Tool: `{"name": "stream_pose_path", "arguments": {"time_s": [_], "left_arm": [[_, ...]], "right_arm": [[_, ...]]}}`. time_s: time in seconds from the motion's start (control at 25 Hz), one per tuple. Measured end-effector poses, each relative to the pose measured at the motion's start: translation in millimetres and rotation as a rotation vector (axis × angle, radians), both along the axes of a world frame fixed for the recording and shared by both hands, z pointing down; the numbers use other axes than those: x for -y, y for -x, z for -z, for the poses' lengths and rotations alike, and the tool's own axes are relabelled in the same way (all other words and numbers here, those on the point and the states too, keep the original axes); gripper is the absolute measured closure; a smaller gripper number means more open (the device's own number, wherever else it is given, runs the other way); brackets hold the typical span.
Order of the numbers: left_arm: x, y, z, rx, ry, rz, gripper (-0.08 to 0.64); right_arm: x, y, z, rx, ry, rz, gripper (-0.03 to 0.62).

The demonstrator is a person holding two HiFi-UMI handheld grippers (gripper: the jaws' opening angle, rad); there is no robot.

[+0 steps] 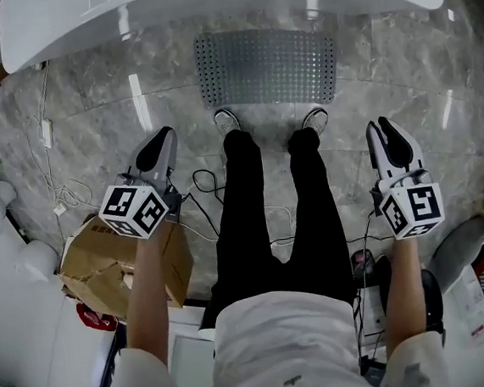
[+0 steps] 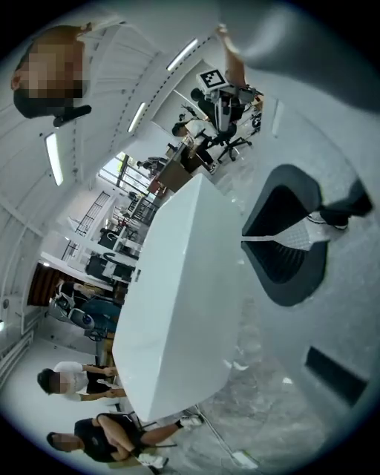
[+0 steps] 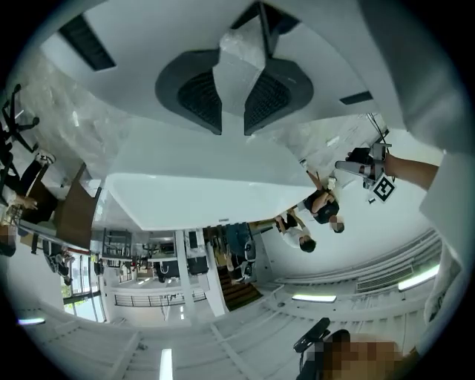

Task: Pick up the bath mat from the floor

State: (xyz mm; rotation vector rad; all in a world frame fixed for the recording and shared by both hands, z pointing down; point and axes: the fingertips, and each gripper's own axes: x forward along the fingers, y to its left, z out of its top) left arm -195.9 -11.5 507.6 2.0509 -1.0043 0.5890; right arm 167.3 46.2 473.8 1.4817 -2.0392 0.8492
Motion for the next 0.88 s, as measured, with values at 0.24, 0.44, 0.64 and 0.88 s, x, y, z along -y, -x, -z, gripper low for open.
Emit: {"name": "stream_pose_path", "arguments": {"time_s": [0.24, 0.44, 0.64, 0.88], "left_arm": [[-27.9, 8.1, -91.7, 0.034, 0.147, 0.077, 0.545], [-36.4, 25.5, -169.3, 0.028, 0.238, 0.178, 0.541], [-40.0, 37.3, -236.3, 0.109, 0.251, 0.156, 0.540], [-47.1, 44.8, -325.9, 0.165, 0.321, 0.101, 0.430]], "right_arm": [[-16.9, -6.6, -97.7, -0.003, 0.128, 0.018, 0.494], [-25.6, -10.1, -181.8, -0.031, 0.230, 0.056, 0.462], [-43.7, -15.5, -260.6, -0.022, 0.332, 0.059, 0.431], [-58.1, -25.3, -348.9, 0.013, 0.444, -0.076, 0.430]]}}
